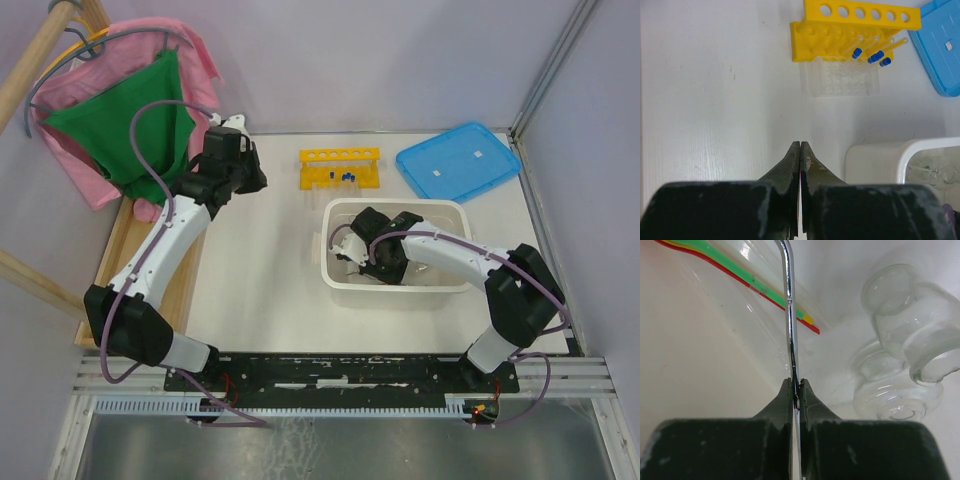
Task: Organize the chemistry lab equipment
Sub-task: Place the chemistry item in the storage box.
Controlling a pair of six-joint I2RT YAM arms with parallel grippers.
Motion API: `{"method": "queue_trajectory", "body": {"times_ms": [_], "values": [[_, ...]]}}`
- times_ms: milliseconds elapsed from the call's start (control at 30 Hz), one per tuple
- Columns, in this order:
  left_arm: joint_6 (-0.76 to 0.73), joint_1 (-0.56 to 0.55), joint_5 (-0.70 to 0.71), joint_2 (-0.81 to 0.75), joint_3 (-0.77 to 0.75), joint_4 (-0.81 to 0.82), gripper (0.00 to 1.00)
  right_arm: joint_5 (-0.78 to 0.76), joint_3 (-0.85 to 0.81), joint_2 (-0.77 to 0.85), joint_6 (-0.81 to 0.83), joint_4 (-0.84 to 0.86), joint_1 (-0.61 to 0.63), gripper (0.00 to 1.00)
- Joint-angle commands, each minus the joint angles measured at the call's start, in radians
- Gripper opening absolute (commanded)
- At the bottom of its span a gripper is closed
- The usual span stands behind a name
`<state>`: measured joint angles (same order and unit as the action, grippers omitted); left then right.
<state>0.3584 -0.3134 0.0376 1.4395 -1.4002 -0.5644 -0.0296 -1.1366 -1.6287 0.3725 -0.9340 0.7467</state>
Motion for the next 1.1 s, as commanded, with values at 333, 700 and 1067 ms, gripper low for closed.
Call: {"method": "queue_trajectory", "body": {"times_ms": [333, 700, 1067], "values": [[0.001, 0.025, -0.073, 0.019, 0.0, 0.06, 0.03, -0.016, 0.024, 0.015, 0.002, 0.023, -0.008, 0.01], [-0.009, 0.034, -0.103, 0.024, 0.0, 0.068, 0.03, -0.016, 0.047, -0.013, -0.003, 0.034, -0.008, 0.04], [-0.003, 0.035, -0.17, 0.031, 0.04, 0.097, 0.03, -0.021, 0.048, -0.042, -0.011, 0.03, -0.009, 0.14]]}}
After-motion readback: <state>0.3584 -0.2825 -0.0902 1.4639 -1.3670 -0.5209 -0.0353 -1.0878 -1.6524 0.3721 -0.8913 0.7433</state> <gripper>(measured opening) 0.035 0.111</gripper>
